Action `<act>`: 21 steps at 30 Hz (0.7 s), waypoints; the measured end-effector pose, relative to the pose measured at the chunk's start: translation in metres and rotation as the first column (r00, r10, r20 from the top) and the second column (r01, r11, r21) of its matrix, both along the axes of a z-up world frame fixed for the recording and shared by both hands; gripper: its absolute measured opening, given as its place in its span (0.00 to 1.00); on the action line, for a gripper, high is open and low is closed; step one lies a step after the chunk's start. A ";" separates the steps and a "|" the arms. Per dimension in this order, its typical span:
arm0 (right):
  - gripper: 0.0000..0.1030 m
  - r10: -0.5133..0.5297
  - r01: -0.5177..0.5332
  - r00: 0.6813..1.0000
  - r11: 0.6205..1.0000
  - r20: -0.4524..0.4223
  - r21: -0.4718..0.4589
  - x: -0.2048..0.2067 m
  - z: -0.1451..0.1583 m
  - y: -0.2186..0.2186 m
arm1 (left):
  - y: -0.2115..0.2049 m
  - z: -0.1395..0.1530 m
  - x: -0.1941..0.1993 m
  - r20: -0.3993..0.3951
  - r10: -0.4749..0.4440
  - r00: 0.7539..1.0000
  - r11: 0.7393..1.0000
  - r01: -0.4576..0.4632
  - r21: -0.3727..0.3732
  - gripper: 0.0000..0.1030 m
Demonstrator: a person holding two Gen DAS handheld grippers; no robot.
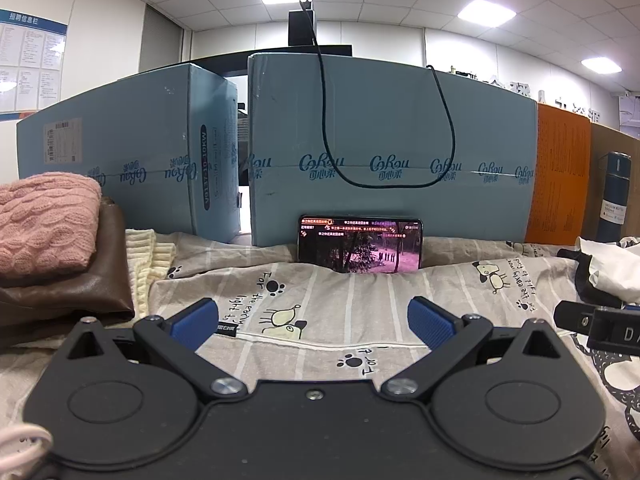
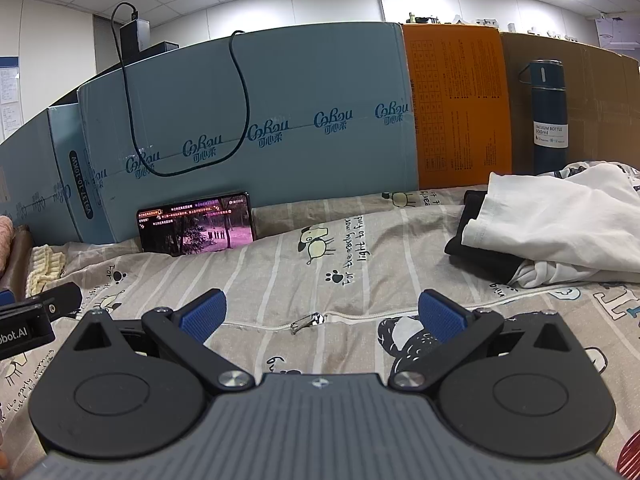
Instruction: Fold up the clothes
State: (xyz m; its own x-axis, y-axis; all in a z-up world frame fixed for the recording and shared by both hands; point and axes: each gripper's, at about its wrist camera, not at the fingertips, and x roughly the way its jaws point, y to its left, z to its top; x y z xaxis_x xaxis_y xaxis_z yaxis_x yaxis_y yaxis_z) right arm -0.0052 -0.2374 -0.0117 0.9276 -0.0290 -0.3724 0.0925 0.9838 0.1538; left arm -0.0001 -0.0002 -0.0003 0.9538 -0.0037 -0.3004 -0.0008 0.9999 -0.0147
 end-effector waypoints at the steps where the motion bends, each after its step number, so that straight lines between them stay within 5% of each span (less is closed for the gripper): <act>1: 1.00 0.000 0.000 1.000 1.000 0.000 -0.001 0.000 0.000 0.000 | 0.000 0.000 0.000 0.002 0.000 1.000 1.000 0.000 0.008 1.00; 21: 1.00 -0.001 0.001 1.000 1.000 -0.005 -0.008 0.001 -0.002 0.002 | 0.002 0.001 -0.002 0.005 -0.024 1.000 0.999 0.024 -0.048 1.00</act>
